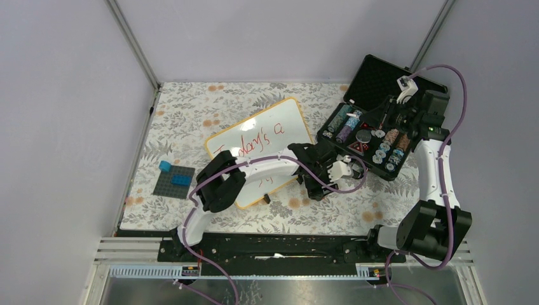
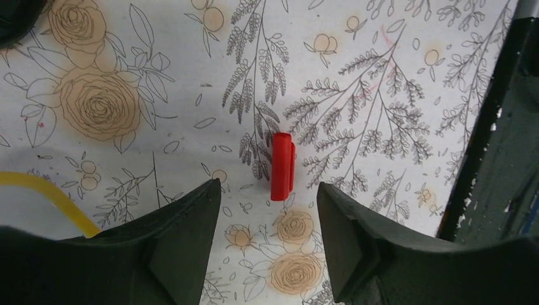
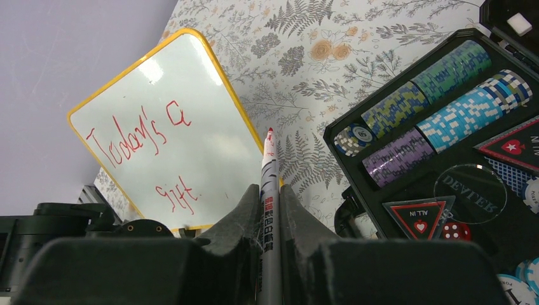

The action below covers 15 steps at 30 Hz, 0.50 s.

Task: Write a sentence on the whiteboard
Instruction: Pick up the pen cap from the center of the board.

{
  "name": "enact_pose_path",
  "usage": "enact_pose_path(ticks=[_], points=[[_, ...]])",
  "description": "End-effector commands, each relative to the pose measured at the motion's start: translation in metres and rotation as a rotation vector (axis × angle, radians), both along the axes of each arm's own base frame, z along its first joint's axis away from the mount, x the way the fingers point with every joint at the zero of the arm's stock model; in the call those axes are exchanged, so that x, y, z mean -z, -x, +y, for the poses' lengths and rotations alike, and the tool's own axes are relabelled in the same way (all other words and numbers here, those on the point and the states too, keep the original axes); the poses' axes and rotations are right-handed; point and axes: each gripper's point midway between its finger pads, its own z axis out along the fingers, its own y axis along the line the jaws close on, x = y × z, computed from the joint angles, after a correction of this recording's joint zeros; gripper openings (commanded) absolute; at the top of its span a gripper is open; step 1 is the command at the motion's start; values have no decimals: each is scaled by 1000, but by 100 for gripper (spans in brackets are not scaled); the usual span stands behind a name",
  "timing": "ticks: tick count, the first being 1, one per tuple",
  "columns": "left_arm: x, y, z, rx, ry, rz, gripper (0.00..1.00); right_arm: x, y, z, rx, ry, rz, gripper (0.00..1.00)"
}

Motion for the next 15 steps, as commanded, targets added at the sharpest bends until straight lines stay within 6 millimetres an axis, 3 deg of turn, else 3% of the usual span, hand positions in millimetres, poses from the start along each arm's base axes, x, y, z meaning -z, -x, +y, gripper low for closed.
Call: enact_pose_path(ticks=[1, 11, 15], points=[[3, -4, -13, -2, 30, -29, 62, -16, 6, 2, -23, 9, -68, 0], [25, 2, -13, 14, -16, -33, 58, -16, 8, 4, -31, 6, -71, 0], [39, 11, -10, 32, -56, -43, 51, -15, 8, 4, -31, 7, -71, 0]])
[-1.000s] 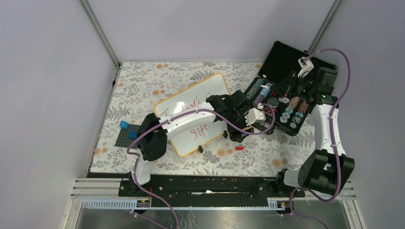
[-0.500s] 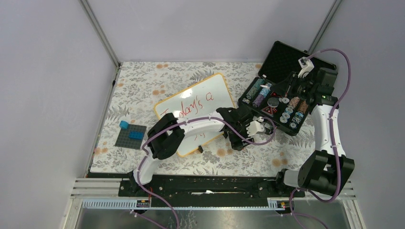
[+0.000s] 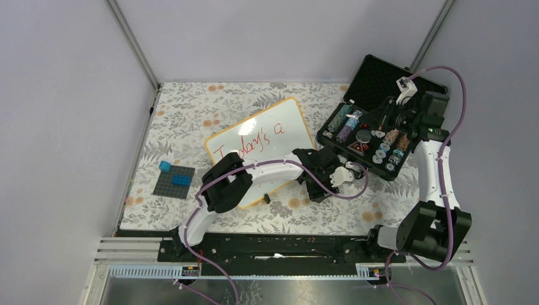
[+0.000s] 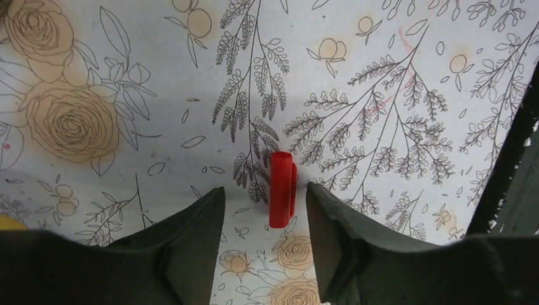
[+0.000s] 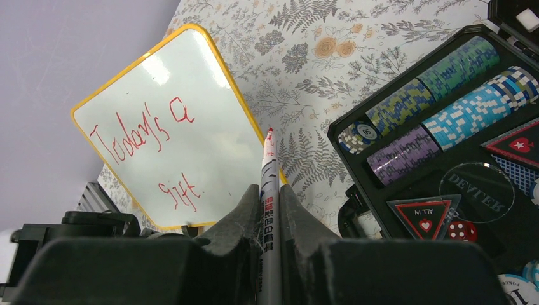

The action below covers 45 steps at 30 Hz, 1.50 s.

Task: Write a sentence on the whiteboard
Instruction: Pick up the pen cap from the center of the board, then insert the whiteboard marker without the cap into the pen cap.

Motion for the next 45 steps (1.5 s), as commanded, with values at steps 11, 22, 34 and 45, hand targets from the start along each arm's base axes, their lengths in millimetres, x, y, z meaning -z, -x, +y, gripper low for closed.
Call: enact_pose_path(ticks=[11, 22, 34, 45], points=[[14, 20, 16, 42, -92, -53, 17, -14, 5, 2, -26, 12, -68, 0], [-58, 20, 2, 44, 67, -63, 0, -12, 7, 3, -34, 6, -65, 0], [-162, -26, 51, -76, 252, -85, 0, -24, 22, 25, -165, -116, -42, 0], [-215, -42, 127, -71, 236, -332, 0, -37, 77, 97, -477, -216, -14, 0]])
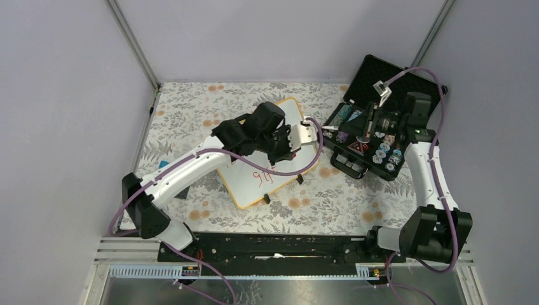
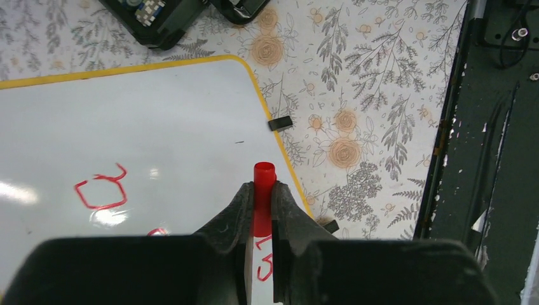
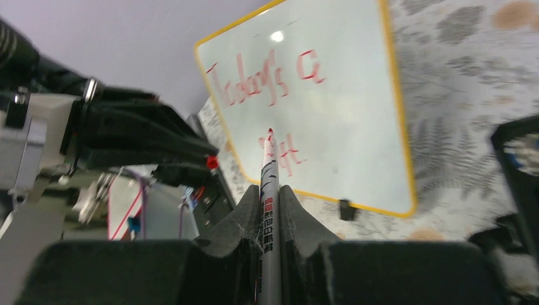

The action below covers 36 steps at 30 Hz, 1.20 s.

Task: Write a sentence on the whiteboard
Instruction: Insert the whiteboard marker without the cap into the pen cap.

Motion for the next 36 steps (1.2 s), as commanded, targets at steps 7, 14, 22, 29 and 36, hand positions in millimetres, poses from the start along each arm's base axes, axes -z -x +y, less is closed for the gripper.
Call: enact_pose_path(ticks=[7, 14, 22, 29, 36], points=[[-10, -5, 28, -10, -5, -59, 0, -14, 61, 67, -313, -76, 19, 0], [-12, -4, 33, 11, 5, -79, 0, 3, 78, 91, -390, -50, 67, 0], [-18, 4, 39, 68, 16, -119, 0, 15, 88, 103, -438, -31, 104, 0], [-19, 24, 37, 151, 37, -71, 0, 20, 95, 110, -464, -22, 120, 0], [-22, 35, 35, 183, 59, -44, 0, 21, 96, 112, -468, -17, 120, 0]])
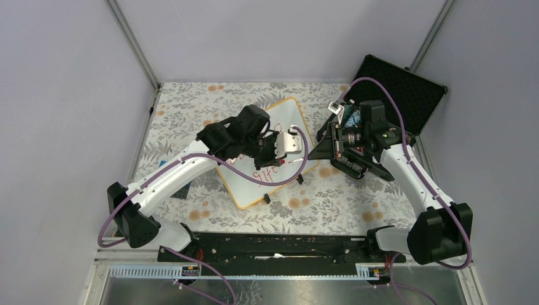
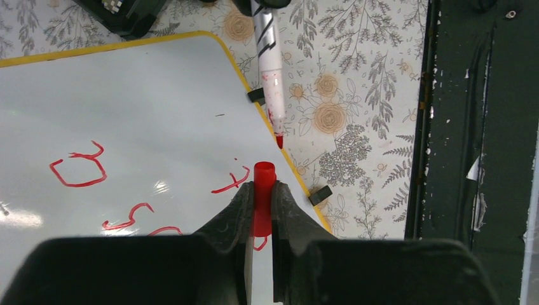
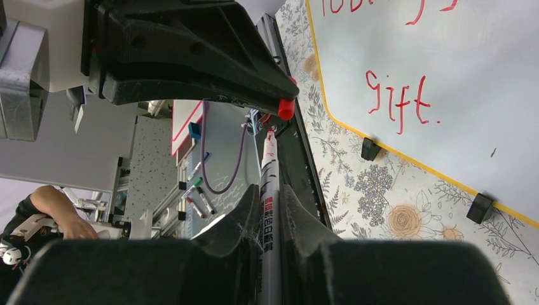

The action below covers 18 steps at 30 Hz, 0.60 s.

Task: Write a sentence on the whiteboard
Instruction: Insert the whiteboard marker without the cap into the pen cap.

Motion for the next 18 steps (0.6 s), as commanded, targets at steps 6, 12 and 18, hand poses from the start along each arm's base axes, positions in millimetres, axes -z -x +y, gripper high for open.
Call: enact_pose_path(ticks=[6, 12, 18], points=[[-24, 16, -5, 62, 81, -1, 0, 2, 2, 4, -18, 6, -10, 0], [-25, 15, -5, 58, 82, -1, 0, 4, 3, 6, -23, 20, -18, 0], [-28, 14, -8, 53, 95, -1, 0, 8, 4, 8, -30, 30, -14, 0]])
